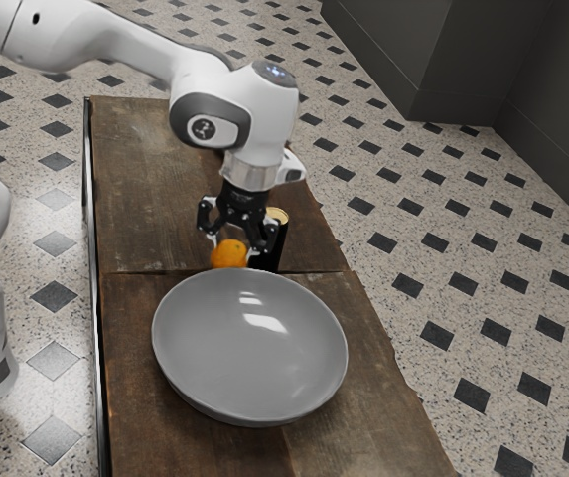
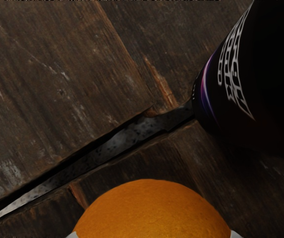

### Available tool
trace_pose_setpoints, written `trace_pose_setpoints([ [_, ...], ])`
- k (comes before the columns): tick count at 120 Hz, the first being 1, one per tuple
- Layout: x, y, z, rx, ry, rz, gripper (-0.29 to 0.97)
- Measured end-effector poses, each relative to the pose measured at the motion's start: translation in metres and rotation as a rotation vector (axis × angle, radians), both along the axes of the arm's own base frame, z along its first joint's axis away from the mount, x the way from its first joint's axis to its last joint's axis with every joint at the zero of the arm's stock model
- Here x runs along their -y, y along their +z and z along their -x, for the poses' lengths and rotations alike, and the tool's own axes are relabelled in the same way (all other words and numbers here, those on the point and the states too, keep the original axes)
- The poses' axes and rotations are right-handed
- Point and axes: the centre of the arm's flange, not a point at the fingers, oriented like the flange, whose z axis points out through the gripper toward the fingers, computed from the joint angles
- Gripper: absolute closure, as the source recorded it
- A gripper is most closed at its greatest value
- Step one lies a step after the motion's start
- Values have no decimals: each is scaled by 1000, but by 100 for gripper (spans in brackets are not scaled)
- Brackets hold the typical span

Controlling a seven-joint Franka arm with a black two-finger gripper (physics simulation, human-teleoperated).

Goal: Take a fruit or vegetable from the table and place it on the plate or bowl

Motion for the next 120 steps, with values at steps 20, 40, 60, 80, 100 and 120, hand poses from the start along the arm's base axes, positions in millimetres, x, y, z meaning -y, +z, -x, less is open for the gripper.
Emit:
trace_pose_setpoints([
  [20, 0, 20, 2, 14, -3, -9, 56],
  [40, 12, 45, 3, 29, -24, -26, 55],
  [60, 36, 57, 8, 27, -64, -48, 54],
  [80, 105, 77, 12, 64, -169, -52, 52],
  [100, 166, 67, 6, 50, -257, -32, 53],
  [120, 177, 66, 3, 74, -256, 7, 27],
])
